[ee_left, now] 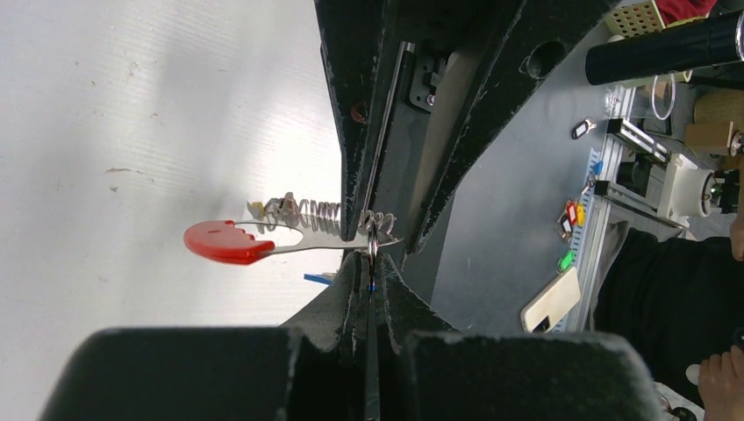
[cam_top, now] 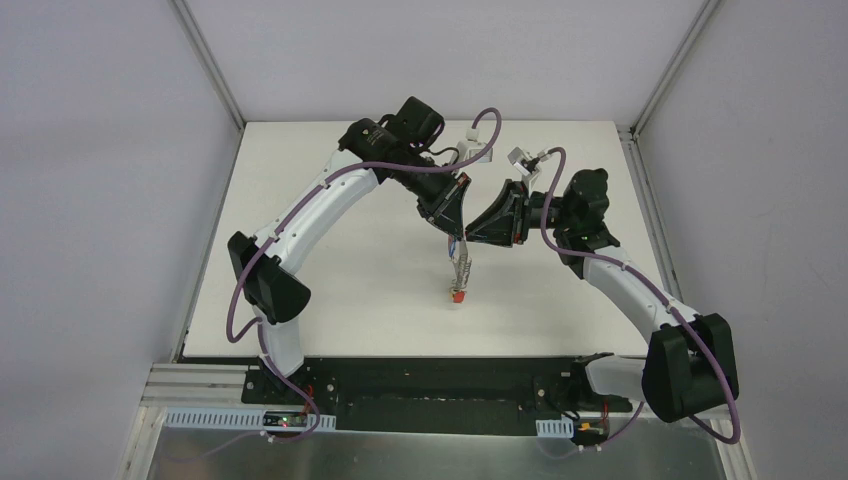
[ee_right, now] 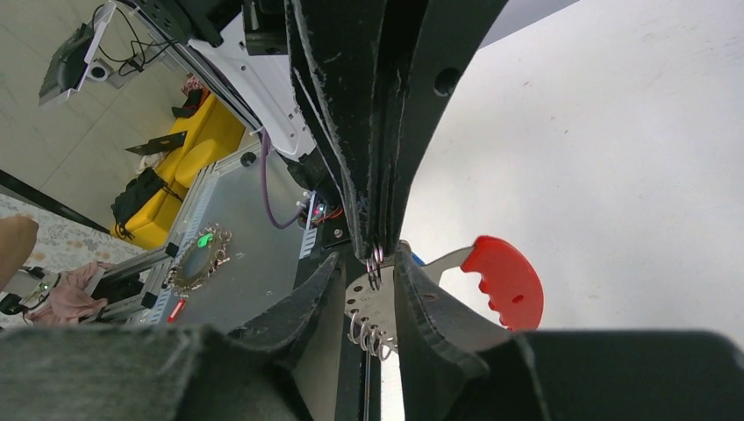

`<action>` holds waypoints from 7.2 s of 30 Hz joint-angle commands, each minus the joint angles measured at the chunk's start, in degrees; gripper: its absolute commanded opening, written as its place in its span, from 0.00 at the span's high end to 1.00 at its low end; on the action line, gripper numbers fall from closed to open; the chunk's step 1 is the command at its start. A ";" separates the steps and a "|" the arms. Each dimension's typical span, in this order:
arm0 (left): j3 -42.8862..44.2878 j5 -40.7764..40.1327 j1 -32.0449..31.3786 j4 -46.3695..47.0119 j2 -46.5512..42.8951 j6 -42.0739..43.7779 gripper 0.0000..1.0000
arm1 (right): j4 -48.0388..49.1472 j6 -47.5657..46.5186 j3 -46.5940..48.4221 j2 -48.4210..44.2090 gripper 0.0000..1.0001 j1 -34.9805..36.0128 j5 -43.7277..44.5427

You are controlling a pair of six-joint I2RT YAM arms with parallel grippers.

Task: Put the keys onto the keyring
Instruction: Adjust the key on the keyring.

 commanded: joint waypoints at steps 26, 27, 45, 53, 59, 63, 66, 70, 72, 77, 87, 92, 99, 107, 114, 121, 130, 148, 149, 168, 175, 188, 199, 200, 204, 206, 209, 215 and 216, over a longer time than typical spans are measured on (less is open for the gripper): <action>-4.51 3.51 1.49 6.35 -6.24 6.14 0.72 | -1.06 -1.49 3.95 -0.51 1.00 0.45 -0.05; -5.14 3.60 1.89 7.00 -6.79 6.10 0.71 | -1.06 -1.33 3.98 -0.50 1.00 0.37 0.02; -16.74 4.76 2.22 16.37 -11.88 15.38 0.62 | 0.30 1.72 4.44 0.78 1.00 -0.35 0.70; -22.24 7.40 2.22 20.63 -12.92 23.21 0.57 | 0.96 2.44 4.26 1.24 1.00 -0.38 0.08; -23.23 9.11 2.22 21.30 -12.01 24.89 0.56 | 0.98 2.44 4.25 1.55 1.00 -0.33 -0.16; -23.70 10.29 2.22 21.77 -11.32 25.43 0.56 | 0.96 2.53 4.28 1.51 1.00 -0.36 -0.19; -24.09 11.44 2.22 21.76 -10.99 25.49 0.65 | 0.92 2.44 4.25 1.51 1.00 -0.48 -0.10; -24.87 11.59 2.22 22.18 -10.90 24.94 0.75 | 0.96 2.44 4.19 1.60 1.00 -0.61 0.11; -25.25 11.79 2.22 22.74 -10.81 24.20 0.77 | 0.94 2.44 4.22 1.69 1.00 -0.67 0.13; -25.39 12.51 2.21 22.71 -10.05 22.92 0.92 | 0.91 2.44 4.13 1.30 1.00 -0.88 0.64; -25.18 8.82 1.66 25.03 -8.67 14.32 1.00 | 0.87 2.61 3.57 0.98 1.00 -1.25 2.68; -24.48 5.96 0.44 25.18 -8.48 13.21 1.00 | 0.83 2.56 3.14 1.07 1.00 -1.24 4.21; -22.81 1.50 -0.58 22.76 -8.24 14.53 0.92 | -0.20 1.80 3.02 1.29 1.00 -1.22 5.09; -19.88 -2.70 0.38 19.67 -9.23 15.63 0.68 | -1.98 -0.11 2.89 0.55 1.00 -1.98 4.71; -18.93 -2.96 1.20 20.02 -10.27 16.25 0.60 | -1.94 -0.29 2.82 0.72 1.00 -2.16 4.16; -18.19 -0.30 1.25 22.11 -10.11 14.12 0.60 | -1.94 -0.54 2.41 0.81 1.00 -2.13 4.03; -18.24 3.40 1.33 25.08 -9.38 9.55 0.63 | -1.94 -0.55 2.50 0.94 1.00 -2.29 4.03; -16.95 7.08 2.10 25.47 -6.39 5.10 1.00 | -1.94 -0.64 2.09 0.95 1.00 -2.95 4.23; -16.50 6.91 2.25 24.63 -6.21 5.14 1.00 | -1.94 -0.76 2.06 0.98 1.00 -3.04 4.17; 9.21 0.30 0.35 -12.58 5.13 5.16 1.00 | -5.37 -9.41 1.96 -1.13 0.58 -2.38 -1.71; 9.67 2.06 -1.09 -10.61 5.86 0.39 1.00 | -4.32 -7.30 1.94 -0.18 0.54 -0.33 -1.01; 9.66 2.24 -1.74 -9.52 6.48 -0.49 1.00 | 1.40 -1.90 1.37 1.54 0.84 0.91 -2.87; 9.58 0.93 -1.65 -8.63 6.25 -0.34 1.00 | 0.94 -1.85 1.86 2.42 0.95 1.79 -3.35; 9.58 0.82 -1.65 -8.50 6.29 -0.42 1.00 | 0.96 -1.79 1.94 2.39 1.00 1.85 -3.38; 8.52 1.05 -1.29 -6.97 5.60 0.93 1.00 | 0.96 -1.48 2.14 1.77 1.00 1.77 -2.15; 6.24 1.67 -0.50 -3.91 3.90 1.13 0.90 | 1.15 -0.84 2.27 1.19 1.00 1.41 -0.78; 0.40 3.15 1.29 2.88 -0.02 0.88 0.79 | 5.13 3.64 2.20 0.79 1.00 0.35 1.66; -8.98 5.64 3.53 15.15 -6.89 1.65 0.65 | 11.91 12.90 1.88 1.80 1.00 -1.73 4.78; -9.84 5.76 3.53 15.96 -7.41 2.21 0.63 | 12.21 13.38 1.88 1.98 1.00 -1.84 5.08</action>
